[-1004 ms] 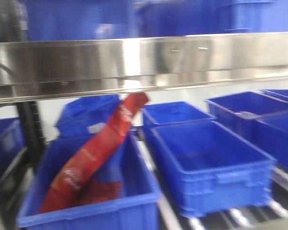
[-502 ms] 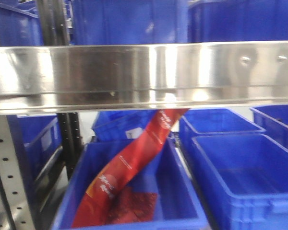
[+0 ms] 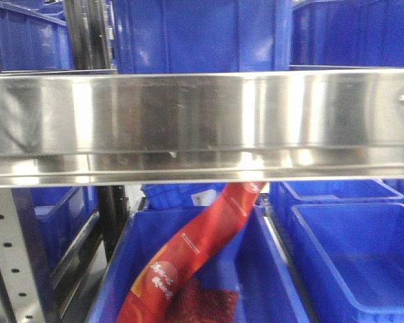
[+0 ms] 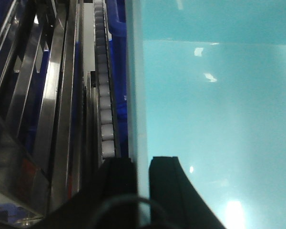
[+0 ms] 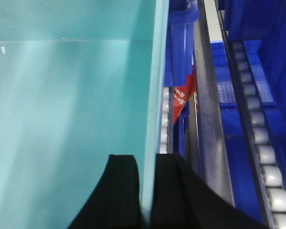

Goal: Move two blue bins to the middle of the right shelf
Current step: 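Approach the shelf with the red-bag bin below the steel rail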

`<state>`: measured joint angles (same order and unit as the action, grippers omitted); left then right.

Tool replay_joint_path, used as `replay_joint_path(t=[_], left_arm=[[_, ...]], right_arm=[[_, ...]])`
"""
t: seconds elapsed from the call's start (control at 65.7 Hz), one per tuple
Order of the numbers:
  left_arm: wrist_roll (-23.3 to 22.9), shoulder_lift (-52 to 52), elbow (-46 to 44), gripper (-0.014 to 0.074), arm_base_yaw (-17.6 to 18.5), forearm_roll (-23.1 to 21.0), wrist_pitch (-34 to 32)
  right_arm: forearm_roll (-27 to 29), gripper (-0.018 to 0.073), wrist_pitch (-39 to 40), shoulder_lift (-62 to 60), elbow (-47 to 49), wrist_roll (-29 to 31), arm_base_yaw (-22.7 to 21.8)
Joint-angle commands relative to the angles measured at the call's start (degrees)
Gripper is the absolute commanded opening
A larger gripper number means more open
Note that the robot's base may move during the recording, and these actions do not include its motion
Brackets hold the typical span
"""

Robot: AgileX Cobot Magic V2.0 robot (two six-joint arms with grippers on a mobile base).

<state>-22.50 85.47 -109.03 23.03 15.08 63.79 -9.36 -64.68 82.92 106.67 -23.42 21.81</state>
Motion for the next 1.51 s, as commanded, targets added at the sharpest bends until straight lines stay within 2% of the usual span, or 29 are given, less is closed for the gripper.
replay_joint_path(t=[0.0, 1.233, 1.491], left_arm=[[-0.22, -1.08, -0.98, -0.0111, 0.19, -0.66, -5.26], [-0.22, -1.08, -0.98, -0.0111, 0.19, -0.30, -5.26], [-0.22, -1.08, -0.98, -0.0111, 0.19, -0.30, -5.26]], right_arm=[[1.10, -0.0162, 4.32, -1.19, 0.81, -0.01, 0.15], [1.10, -0.0162, 4.32, -1.19, 0.81, -0.01, 0.15], [1.10, -0.0162, 8.80, -1.19, 0.81, -0.01, 0.15]])
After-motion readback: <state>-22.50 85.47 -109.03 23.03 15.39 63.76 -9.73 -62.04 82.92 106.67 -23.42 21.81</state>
